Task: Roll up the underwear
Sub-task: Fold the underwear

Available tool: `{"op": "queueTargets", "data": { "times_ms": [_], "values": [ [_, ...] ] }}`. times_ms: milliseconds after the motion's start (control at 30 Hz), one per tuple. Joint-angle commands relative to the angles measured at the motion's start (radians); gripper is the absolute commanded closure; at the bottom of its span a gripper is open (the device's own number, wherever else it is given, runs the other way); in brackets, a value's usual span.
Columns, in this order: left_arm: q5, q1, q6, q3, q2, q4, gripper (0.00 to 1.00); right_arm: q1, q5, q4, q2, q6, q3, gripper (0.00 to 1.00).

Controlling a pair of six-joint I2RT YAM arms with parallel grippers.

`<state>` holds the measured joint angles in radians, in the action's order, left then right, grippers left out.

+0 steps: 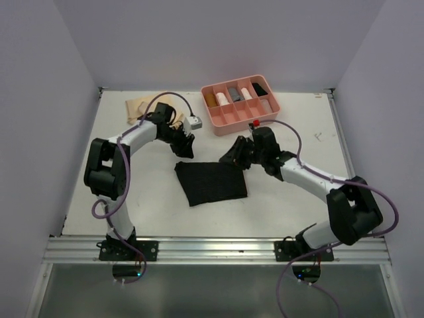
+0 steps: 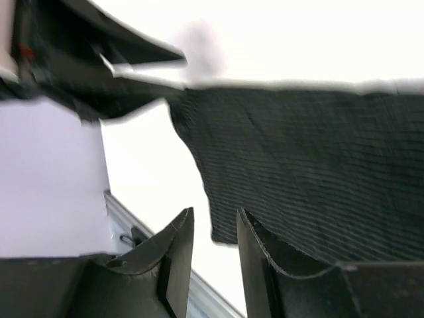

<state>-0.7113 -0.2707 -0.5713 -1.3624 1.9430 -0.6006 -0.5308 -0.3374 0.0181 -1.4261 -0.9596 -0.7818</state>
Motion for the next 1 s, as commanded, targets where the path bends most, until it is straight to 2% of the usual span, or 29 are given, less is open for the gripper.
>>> {"op": "queueTargets", "data": {
  "times_ms": [0, 133, 267, 467, 567, 700, 733, 833, 967],
  "values": [
    [-0.095, 0.005, 0.005, 0.02, -0.119, -0.027, 0.59, 0.005, 0.026, -0.046, -0.083, 0.123, -0.17, 0.65],
    [-0.123, 0.011, 0.115, 0.115, -0.162, 0.013, 0.61, 0.015, 0.003, 0.009, -0.241, 0.137, -0.258, 0.66],
    [-0.097, 0.036, 0.238, 0.19, -0.139, 0.09, 0.62, 0.047, -0.026, 0.045, -0.385, 0.134, -0.283, 0.69],
    [-0.089, 0.137, 0.326, 0.184, 0.017, 0.134, 0.64, 0.175, -0.064, 0.129, -0.439, 0.133, -0.159, 0.7],
    [-0.12, 0.179, 0.35, 0.155, 0.079, 0.151, 0.64, 0.198, -0.081, 0.195, -0.432, 0.124, -0.076, 0.71],
    [-0.193, 0.186, 0.326, 0.085, 0.161, 0.148, 0.66, 0.199, -0.117, 0.325, -0.396, 0.039, 0.048, 0.7],
    [-0.201, 0.188, 0.302, 0.048, 0.168, 0.142, 0.66, 0.199, -0.123, 0.412, -0.384, -0.011, 0.067, 0.69],
    [-0.247, 0.186, 0.217, -0.036, 0.166, 0.088, 0.63, 0.198, -0.146, 0.448, -0.305, -0.071, 0.076, 0.66],
    [-0.327, 0.186, 0.091, -0.11, 0.107, -0.072, 0.6, 0.198, -0.15, 0.28, -0.177, -0.013, -0.011, 0.61]
  ]
}}
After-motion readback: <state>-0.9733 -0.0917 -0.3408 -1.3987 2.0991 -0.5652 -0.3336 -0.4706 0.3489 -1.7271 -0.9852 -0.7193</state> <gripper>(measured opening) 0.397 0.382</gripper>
